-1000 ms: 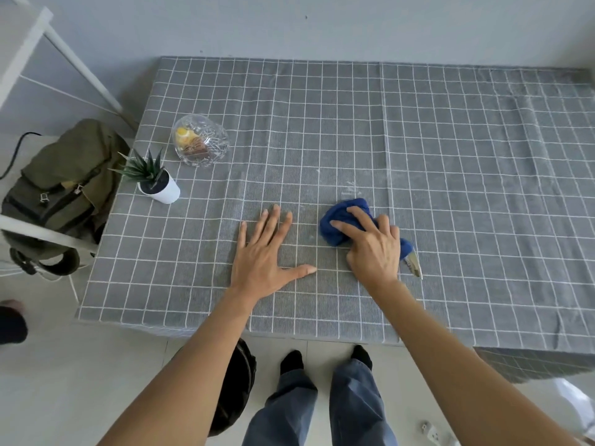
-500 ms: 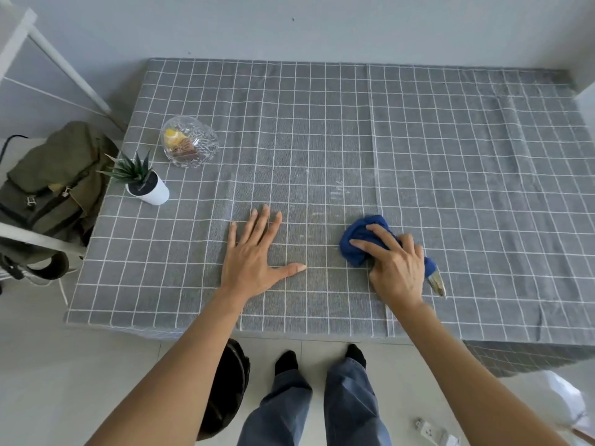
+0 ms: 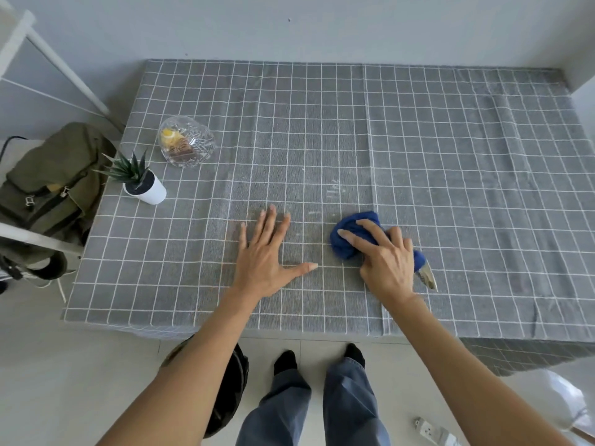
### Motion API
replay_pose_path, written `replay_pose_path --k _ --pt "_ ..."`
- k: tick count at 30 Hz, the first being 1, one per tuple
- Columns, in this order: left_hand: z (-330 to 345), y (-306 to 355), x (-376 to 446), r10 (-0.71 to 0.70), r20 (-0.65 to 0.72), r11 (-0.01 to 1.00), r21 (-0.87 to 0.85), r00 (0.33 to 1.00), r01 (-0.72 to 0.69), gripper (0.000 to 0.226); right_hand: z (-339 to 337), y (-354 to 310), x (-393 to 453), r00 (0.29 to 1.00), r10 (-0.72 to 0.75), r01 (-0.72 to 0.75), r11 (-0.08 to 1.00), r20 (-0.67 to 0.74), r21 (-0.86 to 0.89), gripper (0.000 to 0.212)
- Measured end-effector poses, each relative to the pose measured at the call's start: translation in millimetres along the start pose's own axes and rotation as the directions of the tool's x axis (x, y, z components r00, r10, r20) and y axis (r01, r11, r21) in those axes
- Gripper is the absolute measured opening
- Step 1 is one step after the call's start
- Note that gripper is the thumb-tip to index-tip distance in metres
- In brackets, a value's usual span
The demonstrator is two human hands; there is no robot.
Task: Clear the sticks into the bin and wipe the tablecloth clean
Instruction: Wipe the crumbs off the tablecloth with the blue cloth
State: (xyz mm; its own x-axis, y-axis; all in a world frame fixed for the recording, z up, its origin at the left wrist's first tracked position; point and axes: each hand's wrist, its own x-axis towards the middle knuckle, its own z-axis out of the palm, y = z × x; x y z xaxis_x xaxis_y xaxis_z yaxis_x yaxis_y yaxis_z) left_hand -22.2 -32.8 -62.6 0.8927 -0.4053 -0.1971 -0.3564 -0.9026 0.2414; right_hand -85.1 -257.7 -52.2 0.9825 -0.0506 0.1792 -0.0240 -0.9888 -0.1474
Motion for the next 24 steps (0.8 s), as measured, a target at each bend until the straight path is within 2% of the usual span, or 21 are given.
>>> replay_pose_path --k 2,5,7,13,20,24 --pt "4 16 0 0.015 0.009 1.0 0.001 1.0 -0.015 0.113 1 -4 -5 0.995 -0.07 0.07 0.998 0.068 -0.002 0.061" --pt "8 25 1 0.016 0.004 0.999 0.043 1.0 -0.016 0.115 0 -6 -5 0.99 -0.063 0.063 0.998 0.127 0.004 0.052" --pt "10 24 0 0.013 -0.011 0.998 0.064 1.0 -0.012 0.116 0 -7 -5 0.991 -0.067 0.066 0.998 0.116 0.009 0.047" --pt "10 23 -1 0.011 -0.029 0.996 0.088 1.0 -0.009 0.116 -4 -5 3 0.99 -0.125 0.126 0.992 0.068 -0.013 0.061" --pt "10 23 -2 0.007 -0.029 0.996 0.087 1.0 -0.005 0.116 -10 25 -4 0.999 0.0 0.003 0.999 0.05 -0.054 0.048" --pt "8 24 -3 -0.001 -0.025 0.996 0.085 1.0 0.003 0.116 -16 14 5 1.0 0.031 -0.031 0.999 -0.001 -0.029 0.044"
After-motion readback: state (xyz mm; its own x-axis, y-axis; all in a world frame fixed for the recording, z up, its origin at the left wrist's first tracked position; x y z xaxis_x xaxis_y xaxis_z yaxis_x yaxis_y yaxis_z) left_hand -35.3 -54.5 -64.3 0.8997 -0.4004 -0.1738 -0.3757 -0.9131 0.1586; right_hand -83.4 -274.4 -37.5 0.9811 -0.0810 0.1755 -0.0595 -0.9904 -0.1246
